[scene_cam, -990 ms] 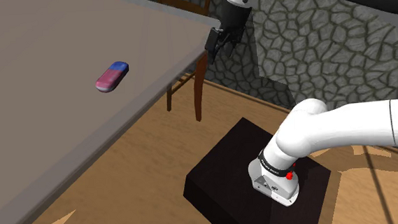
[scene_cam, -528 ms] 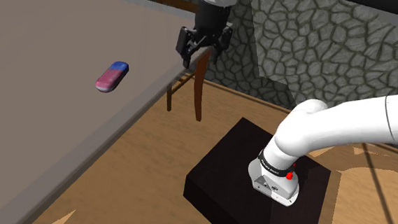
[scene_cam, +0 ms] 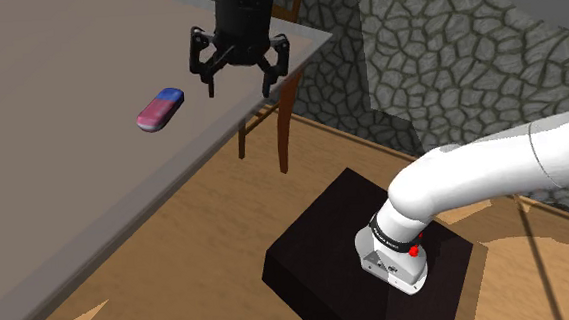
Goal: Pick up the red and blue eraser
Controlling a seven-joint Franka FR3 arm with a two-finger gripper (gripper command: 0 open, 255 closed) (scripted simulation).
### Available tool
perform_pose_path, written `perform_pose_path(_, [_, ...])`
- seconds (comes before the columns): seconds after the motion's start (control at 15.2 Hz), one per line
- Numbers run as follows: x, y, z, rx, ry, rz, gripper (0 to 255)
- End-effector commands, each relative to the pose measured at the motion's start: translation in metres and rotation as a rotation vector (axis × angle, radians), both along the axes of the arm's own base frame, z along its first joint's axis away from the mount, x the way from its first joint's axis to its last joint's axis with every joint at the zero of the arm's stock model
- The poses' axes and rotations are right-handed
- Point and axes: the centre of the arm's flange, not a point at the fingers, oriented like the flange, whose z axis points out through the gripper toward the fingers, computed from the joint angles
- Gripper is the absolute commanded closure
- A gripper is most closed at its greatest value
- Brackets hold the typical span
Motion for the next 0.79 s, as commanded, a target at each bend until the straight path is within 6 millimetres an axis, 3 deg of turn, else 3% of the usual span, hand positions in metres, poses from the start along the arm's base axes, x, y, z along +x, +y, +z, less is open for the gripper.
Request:
perform_pose_path(0.0, [0.013,0.027,0.003,0.004,0.002,-0.083,0])
perform_pose_path(0.46, [0.073,0.1,0.016,0.007,0.008,-0.348,0])
perform_pose_path(0.73, [0.08,0.106,0.001,0.007,0.009,-0.371,0])
